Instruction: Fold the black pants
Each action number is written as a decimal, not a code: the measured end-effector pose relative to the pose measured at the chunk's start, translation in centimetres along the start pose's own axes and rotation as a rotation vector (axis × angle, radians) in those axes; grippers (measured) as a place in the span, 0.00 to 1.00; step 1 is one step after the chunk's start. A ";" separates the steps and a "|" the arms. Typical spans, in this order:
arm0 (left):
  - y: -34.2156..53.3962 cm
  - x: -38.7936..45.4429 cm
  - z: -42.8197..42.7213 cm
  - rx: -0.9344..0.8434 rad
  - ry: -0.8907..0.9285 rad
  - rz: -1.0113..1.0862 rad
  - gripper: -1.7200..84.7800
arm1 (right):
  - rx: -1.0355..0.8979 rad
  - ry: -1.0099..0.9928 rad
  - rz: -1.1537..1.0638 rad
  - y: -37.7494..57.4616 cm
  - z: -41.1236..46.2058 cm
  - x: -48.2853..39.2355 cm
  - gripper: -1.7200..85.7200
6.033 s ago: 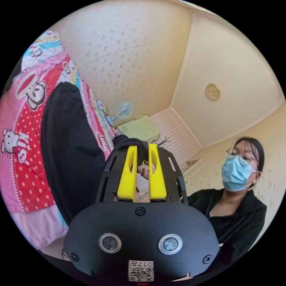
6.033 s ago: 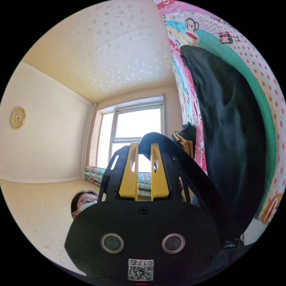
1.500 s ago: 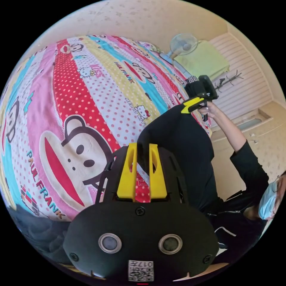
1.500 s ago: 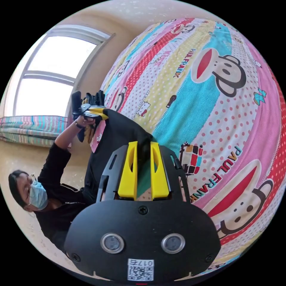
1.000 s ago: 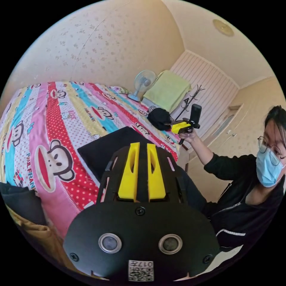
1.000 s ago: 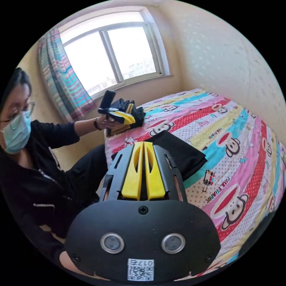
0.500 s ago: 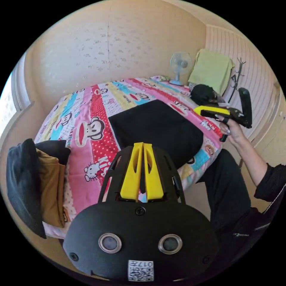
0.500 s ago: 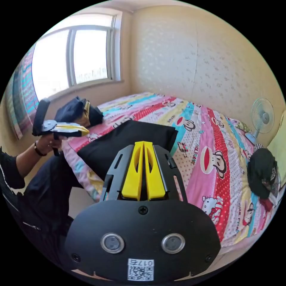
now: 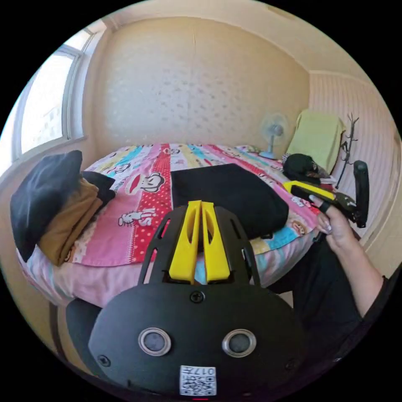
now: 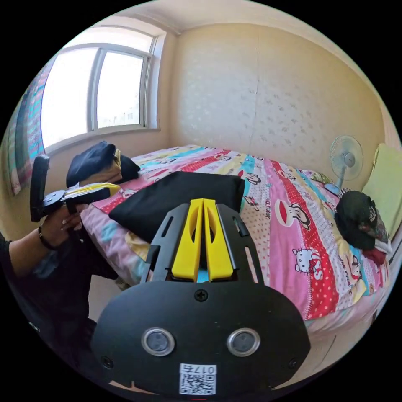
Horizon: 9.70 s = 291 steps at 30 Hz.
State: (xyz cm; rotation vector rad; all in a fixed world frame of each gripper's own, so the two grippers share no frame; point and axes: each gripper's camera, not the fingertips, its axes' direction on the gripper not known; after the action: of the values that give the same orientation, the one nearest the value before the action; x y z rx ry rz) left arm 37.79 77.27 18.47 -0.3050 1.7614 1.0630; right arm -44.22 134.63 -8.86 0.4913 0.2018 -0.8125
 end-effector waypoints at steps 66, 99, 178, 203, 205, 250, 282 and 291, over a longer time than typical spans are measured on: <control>12.7 -13.7 18.0 0.077 0.422 -0.436 0.01 | -0.324 -0.444 -0.257 6.1 4.6 17.7 0.07; 13.2 -13.4 20.3 0.101 0.503 -0.489 0.01 | -0.308 -0.437 -0.040 2.8 2.6 19.8 0.10; 10.2 -7.9 12.3 -0.101 0.380 -0.993 0.20 | -0.258 -0.946 0.754 12.5 15.8 6.2 0.23; 10.7 -12.6 11.6 -0.006 0.540 -1.190 0.07 | -0.103 -1.020 1.179 14.7 20.0 10.2 0.27; 10.0 -12.6 11.3 -0.024 0.534 -1.197 0.07 | -0.076 -1.016 1.228 14.9 20.7 10.5 0.29; 8.1 -9.0 15.8 0.005 0.564 -1.299 0.25 | 0.207 -0.972 1.995 7.8 32.3 20.3 0.12; 10.6 -10.5 9.8 0.225 0.734 -1.110 0.11 | 0.160 -1.075 1.582 5.5 23.3 22.3 0.12; 9.4 -22.5 -1.7 0.571 0.755 -0.979 0.11 | -0.013 -1.303 1.237 -10.1 25.9 14.2 0.12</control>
State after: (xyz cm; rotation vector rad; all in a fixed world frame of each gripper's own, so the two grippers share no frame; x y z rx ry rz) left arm 41.05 75.47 42.68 -1.1503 2.0599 -0.3168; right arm -42.39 106.84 5.19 -0.0585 -1.2073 0.2127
